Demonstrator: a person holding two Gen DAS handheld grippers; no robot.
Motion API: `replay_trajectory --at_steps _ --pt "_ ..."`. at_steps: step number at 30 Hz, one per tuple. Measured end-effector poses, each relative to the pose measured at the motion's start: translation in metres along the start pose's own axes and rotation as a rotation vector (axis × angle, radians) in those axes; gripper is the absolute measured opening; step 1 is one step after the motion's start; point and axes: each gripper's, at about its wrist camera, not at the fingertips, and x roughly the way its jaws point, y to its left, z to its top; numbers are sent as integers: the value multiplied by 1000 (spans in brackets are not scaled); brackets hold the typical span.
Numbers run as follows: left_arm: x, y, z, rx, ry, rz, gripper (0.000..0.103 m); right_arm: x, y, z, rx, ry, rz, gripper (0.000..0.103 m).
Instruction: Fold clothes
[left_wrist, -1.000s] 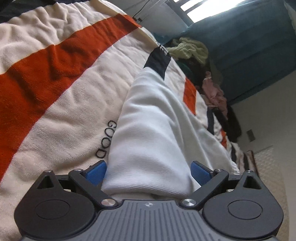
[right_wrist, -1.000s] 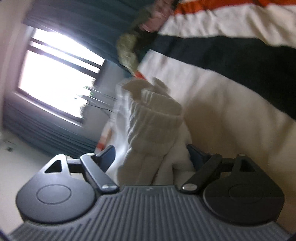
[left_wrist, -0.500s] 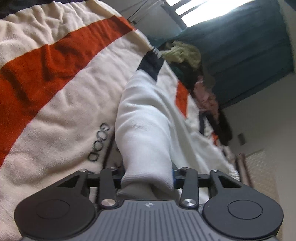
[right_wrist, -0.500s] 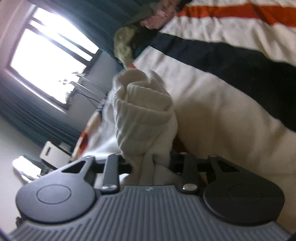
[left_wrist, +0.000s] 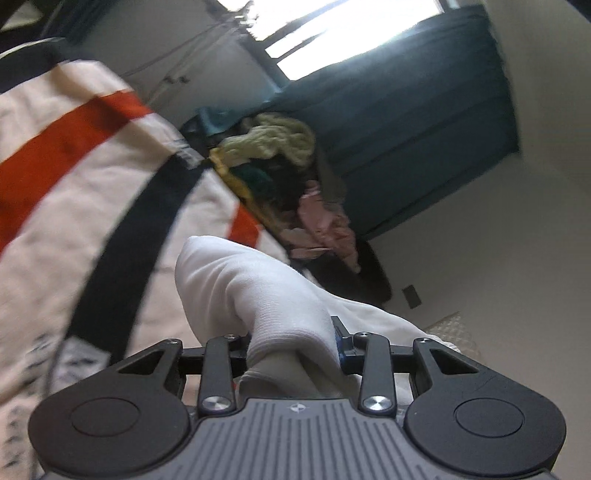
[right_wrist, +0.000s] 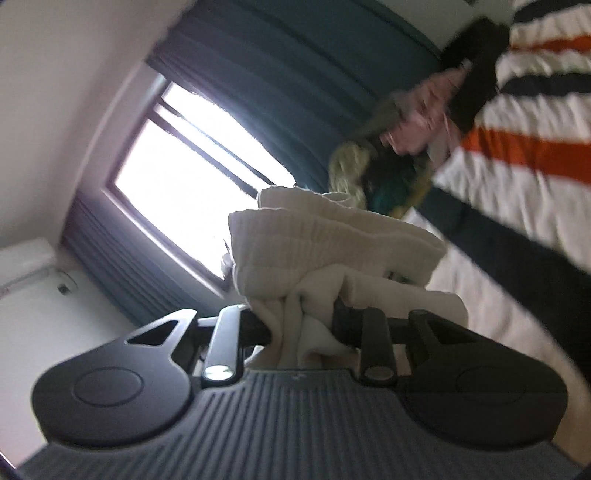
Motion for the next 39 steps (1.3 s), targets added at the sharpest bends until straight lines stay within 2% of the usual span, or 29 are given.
replay_trajectory --at_steps 5,9,12,16,21,24,28,31,33,36,39 --pt "81 -61 19 105 -7 -37 37 9 -30 58 41 -121 27 30" --pt "166 -95 36 138 17 -51 36 33 -61 105 96 -161 -17 30" --pt "227 -112 35 171 48 -80 36 45 -88 131 86 -207 -40 30" --pt "303 -111 14 199 74 -118 36 55 -141 143 115 -269 -90 30" --pt "375 -67 -22 158 166 -113 36 67 -187 138 76 -306 -211 30" --pt "386 -36 -42 178 166 -108 37 73 -208 123 19 -277 -314 30" --pt "383 -14 -61 312 210 -96 39 63 -225 96 50 -209 -424 31" --pt "376 4 -78 380 259 -20 42 52 -235 72 122 -144 -531 38" --pt "370 14 -92 413 262 9 45 45 -249 59 221 -95 -592 48" --pt "348 10 -99 416 242 45 49 32 -257 49 331 -51 -634 48" --pt "323 -13 -93 473 250 96 49 19 -229 56 281 -12 -701 48"
